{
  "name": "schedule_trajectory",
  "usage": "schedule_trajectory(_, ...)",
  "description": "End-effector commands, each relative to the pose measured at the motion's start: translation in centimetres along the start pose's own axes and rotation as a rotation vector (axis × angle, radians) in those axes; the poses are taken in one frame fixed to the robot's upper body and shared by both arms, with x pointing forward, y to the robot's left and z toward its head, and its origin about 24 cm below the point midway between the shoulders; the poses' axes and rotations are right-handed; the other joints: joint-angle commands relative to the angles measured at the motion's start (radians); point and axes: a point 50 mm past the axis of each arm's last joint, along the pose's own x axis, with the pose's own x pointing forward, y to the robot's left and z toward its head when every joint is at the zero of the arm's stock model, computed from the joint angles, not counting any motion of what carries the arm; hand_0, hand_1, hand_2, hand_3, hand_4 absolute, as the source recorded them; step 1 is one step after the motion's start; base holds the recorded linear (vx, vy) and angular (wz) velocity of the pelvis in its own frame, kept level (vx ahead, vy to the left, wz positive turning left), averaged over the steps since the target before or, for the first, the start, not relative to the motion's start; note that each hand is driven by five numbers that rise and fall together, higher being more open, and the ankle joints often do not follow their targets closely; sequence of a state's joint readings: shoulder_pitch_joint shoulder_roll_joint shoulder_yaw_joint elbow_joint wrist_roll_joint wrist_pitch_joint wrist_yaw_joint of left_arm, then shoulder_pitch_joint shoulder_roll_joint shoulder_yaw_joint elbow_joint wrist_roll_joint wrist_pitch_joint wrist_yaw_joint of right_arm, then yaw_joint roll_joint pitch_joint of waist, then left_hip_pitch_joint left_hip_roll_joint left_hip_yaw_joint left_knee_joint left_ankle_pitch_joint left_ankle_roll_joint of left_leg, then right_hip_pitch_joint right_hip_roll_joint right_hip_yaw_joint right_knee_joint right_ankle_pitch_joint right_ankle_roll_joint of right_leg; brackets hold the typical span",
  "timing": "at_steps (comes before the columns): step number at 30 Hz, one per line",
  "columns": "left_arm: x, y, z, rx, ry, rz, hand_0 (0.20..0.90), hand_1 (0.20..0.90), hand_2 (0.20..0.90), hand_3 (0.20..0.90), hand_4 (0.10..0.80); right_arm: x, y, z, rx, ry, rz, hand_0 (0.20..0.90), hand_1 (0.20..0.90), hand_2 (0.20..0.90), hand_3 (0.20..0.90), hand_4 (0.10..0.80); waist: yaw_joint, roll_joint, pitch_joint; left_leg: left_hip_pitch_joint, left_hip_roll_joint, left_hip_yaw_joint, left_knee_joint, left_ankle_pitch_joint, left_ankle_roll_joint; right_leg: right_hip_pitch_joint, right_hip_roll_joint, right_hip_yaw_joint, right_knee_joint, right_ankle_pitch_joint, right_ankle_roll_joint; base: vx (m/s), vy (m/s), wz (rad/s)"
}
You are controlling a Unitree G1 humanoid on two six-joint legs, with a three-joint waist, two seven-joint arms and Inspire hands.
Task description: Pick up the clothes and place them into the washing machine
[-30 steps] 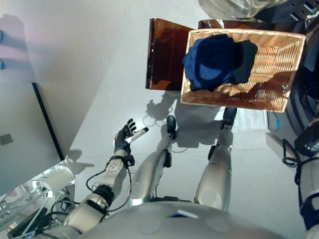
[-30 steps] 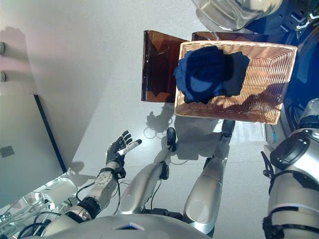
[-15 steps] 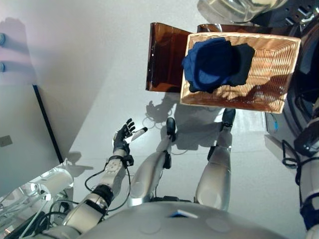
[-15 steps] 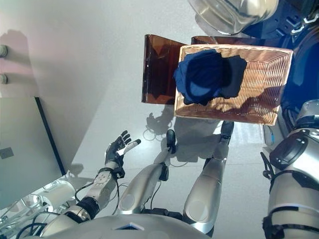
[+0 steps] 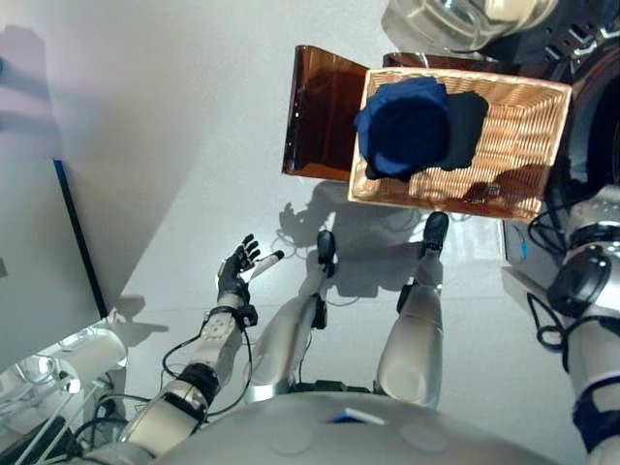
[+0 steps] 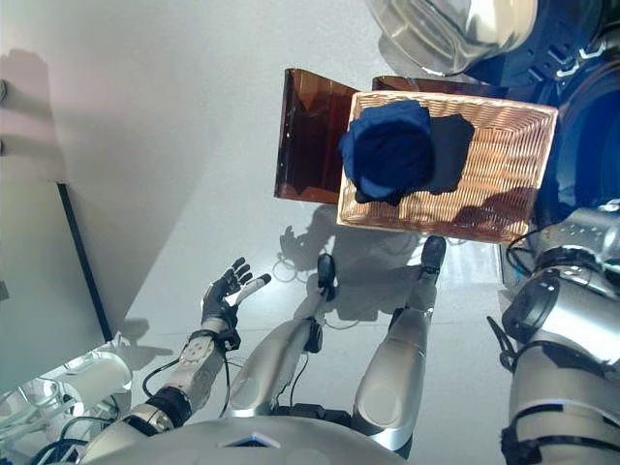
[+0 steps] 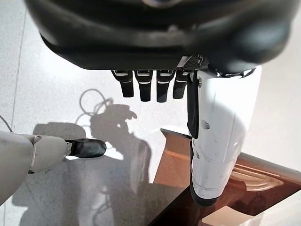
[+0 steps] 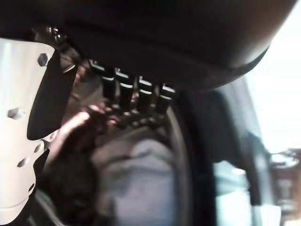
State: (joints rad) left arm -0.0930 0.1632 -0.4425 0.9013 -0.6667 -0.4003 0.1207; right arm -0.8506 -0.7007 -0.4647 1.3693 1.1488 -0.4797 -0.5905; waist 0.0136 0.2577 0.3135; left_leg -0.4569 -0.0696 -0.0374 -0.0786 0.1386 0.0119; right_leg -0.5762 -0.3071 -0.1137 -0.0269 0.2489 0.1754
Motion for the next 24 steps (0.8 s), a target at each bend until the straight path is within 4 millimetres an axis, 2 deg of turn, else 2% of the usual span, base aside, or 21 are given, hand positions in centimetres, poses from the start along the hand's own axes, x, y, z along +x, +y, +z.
schedule_trajectory(1, -0.8, 3.0, -0.1, 0.012, -0.032, 0.080, 0.900, 0.900, 0.900, 0.900, 0.800, 0.9, -1.0, 1.2, -0.112, -0.103, 0.051, 0.900, 0.900, 0.900, 0.900, 0.800, 0.026, -0.034, -0.058, -0.005, 0.026, -0.015, -0.009, -0.031, -0.148, 0.031, -0.049, 0.020, 0.032, -0.024, 0.024, -0.021, 0.033, 0.07)
schedule_trajectory(6, -0.9, 3.2, 0.5, 0.011, -0.063, 0.069, 0.900, 0.900, 0.900, 0.900, 0.800, 0.6, -2.6, -1.3, -0.262, -0.071, 0.113, 0.900, 0.900, 0.900, 0.900, 0.800, 0.031, -0.058, -0.058, -0.002, 0.023, -0.018, -0.009, -0.030, -0.143, 0.056, -0.054, 0.008, 0.019, -0.013, 0.028, -0.007, 0.004, 0.09)
schedule_trajectory(9, -1.2, 4.1, 0.1, 0.021, -0.047, 0.088, 0.900, 0.900, 0.900, 0.900, 0.800, 0.8, -4.1, -2.3, -0.377, -0.064, 0.135, 0.900, 0.900, 0.900, 0.900, 0.800, 0.031, -0.084, -0.065, 0.024, 0.034, -0.014, -0.009, -0.040, -0.144, 0.090, -0.047, -0.003, 0.010, -0.020, 0.029, 0.045, -0.032, 0.05)
schedule_trajectory(12, -1.4, 4.9, 0.1, 0.030, -0.043, 0.110, 0.900, 0.900, 0.900, 0.900, 0.800, 0.3, -4.6, -3.7, -0.493, -0.041, 0.212, 0.900, 0.900, 0.900, 0.900, 0.800, 0.030, -0.111, -0.072, 0.034, 0.046, -0.013, -0.009, -0.031, -0.144, 0.109, -0.038, -0.013, 0.000, -0.011, 0.028, 0.025, -0.055, -0.01)
schedule_trajectory(13, -1.5, 5.3, 0.0, 0.033, -0.037, 0.122, 0.900, 0.900, 0.900, 0.900, 0.800, 0.0, -5.1, -4.8, -0.603, -0.020, 0.270, 0.900, 0.900, 0.900, 0.900, 0.800, 0.030, -0.125, -0.074, 0.046, 0.052, -0.009, -0.009, -0.034, -0.146, 0.123, -0.031, -0.015, -0.006, -0.011, 0.027, 0.033, -0.070, -0.11)
schedule_trajectory(16, -1.5, 6.3, 0.1, 0.042, -0.034, 0.164, 0.900, 0.900, 0.900, 0.900, 0.800, -1.6, -4.9, -7.1, -0.852, -0.045, 0.471, 0.900, 0.900, 0.900, 0.900, 0.800, 0.026, -0.162, -0.076, 0.069, 0.072, -0.001, -0.009, -0.039, -0.150, 0.146, -0.014, -0.017, -0.014, -0.015, 0.024, 0.031, -0.073, -0.07)
schedule_trajectory(18, -1.5, 6.6, -0.2, 0.038, -0.019, 0.188, 0.900, 0.900, 0.900, 0.900, 0.800, -2.6, -5.4, -8.5, -0.962, -0.046, 0.556, 0.900, 0.900, 0.900, 0.900, 0.800, 0.023, -0.179, -0.078, 0.084, 0.082, 0.003, -0.009, -0.039, -0.151, 0.159, -0.004, -0.020, -0.015, -0.017, 0.021, 0.019, -0.050, -0.10)
schedule_trajectory(19, -1.5, 6.6, -0.1, 0.037, -0.020, 0.189, 0.900, 0.900, 0.900, 0.900, 0.800, -2.7, -5.4, -8.6, -0.962, -0.046, 0.557, 0.900, 0.900, 0.900, 0.900, 0.800, 0.020, -0.180, -0.078, 0.080, 0.080, 0.002, -0.009, -0.033, -0.150, 0.156, -0.007, -0.021, -0.016, -0.012, 0.021, 0.039, -0.050, -0.08)
schedule_trajectory(22, -1.2, 7.0, -0.4, 0.051, 0.003, 0.232, 0.900, 0.900, 0.900, 0.900, 0.800, -4.4, -7.1, -11.3, -1.250, -0.075, 0.695, 0.900, 0.900, 0.900, 0.900, 0.800, 0.020, -0.201, -0.086, 0.108, 0.094, 0.000, -0.009, -0.036, -0.150, 0.179, 0.007, -0.021, -0.014, -0.022, 0.017, 0.040, -0.051, -0.07)
schedule_trajectory(24, -1.0, 6.6, 0.1, 0.061, -0.020, 0.224, 0.900, 0.900, 0.900, 0.900, 0.800, -5.9, -7.6, -13.0, -1.426, -0.118, 0.852, 0.900, 0.900, 0.900, 0.900, 0.800, 0.019, -0.206, -0.085, 0.118, 0.099, -0.003, -0.009, -0.034, -0.149, 0.184, 0.012, -0.021, -0.006, -0.026, 0.015, 0.019, -0.053, -0.05)
